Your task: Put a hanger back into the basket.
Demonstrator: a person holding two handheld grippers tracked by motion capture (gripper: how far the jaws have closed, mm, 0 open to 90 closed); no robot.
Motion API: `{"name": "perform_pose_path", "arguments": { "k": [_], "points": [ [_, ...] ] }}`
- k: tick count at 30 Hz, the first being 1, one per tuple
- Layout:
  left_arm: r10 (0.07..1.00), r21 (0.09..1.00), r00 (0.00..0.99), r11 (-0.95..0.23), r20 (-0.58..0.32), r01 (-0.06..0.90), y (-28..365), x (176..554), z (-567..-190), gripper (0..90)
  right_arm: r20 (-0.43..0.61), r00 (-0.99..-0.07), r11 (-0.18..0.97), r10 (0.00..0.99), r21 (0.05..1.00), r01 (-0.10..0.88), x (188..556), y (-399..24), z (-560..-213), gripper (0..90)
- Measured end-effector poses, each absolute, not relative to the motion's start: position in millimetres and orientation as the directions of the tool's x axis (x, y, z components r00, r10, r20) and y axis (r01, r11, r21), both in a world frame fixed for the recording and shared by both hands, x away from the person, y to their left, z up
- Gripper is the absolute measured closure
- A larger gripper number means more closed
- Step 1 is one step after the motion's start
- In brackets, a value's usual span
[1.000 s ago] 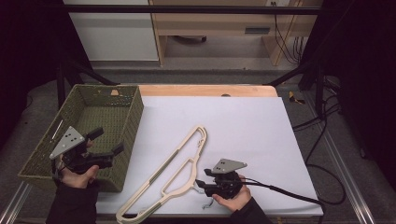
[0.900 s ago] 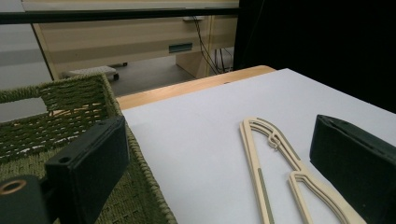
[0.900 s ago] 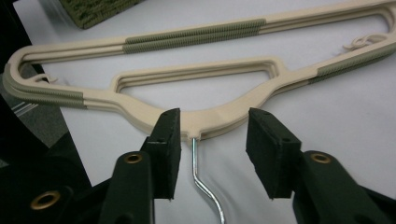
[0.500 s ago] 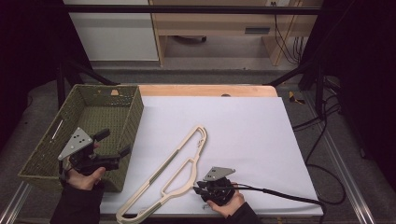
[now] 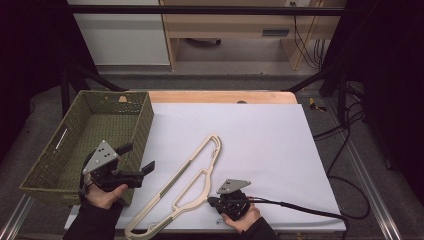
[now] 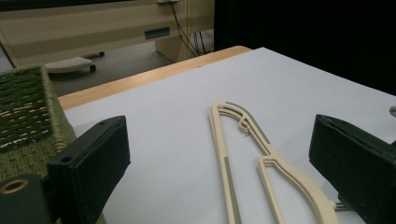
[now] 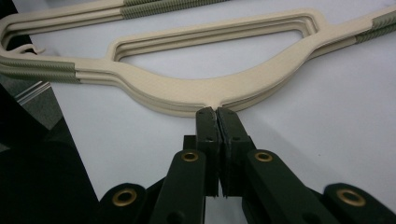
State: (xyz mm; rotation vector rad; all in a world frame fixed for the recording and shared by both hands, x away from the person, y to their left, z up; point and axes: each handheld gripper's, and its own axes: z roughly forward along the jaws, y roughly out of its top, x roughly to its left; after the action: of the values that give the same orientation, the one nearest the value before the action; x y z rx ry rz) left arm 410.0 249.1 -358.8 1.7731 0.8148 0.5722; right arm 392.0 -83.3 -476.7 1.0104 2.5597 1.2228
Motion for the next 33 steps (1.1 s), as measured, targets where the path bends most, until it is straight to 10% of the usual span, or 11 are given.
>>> {"name": "perform_pose_path", "arguments": {
  "k": [18,33],
  "points": [
    [0.605,0.838,0.796,-0.447,0.025,0.314,164.2,391.5,-389.9,12.2,0.187,-0.771,0.404,0.608,0.763,0.504,394.3,-91.0,-455.4,89.1],
    [0.511,0.659,0.858,-0.66,0.041,0.361,113.0,393.7,-445.7,40.2,0.183,-0.777,0.401,0.602,0.772,0.493,395.0,-93.5,-448.1,89.3]
  ]
}}
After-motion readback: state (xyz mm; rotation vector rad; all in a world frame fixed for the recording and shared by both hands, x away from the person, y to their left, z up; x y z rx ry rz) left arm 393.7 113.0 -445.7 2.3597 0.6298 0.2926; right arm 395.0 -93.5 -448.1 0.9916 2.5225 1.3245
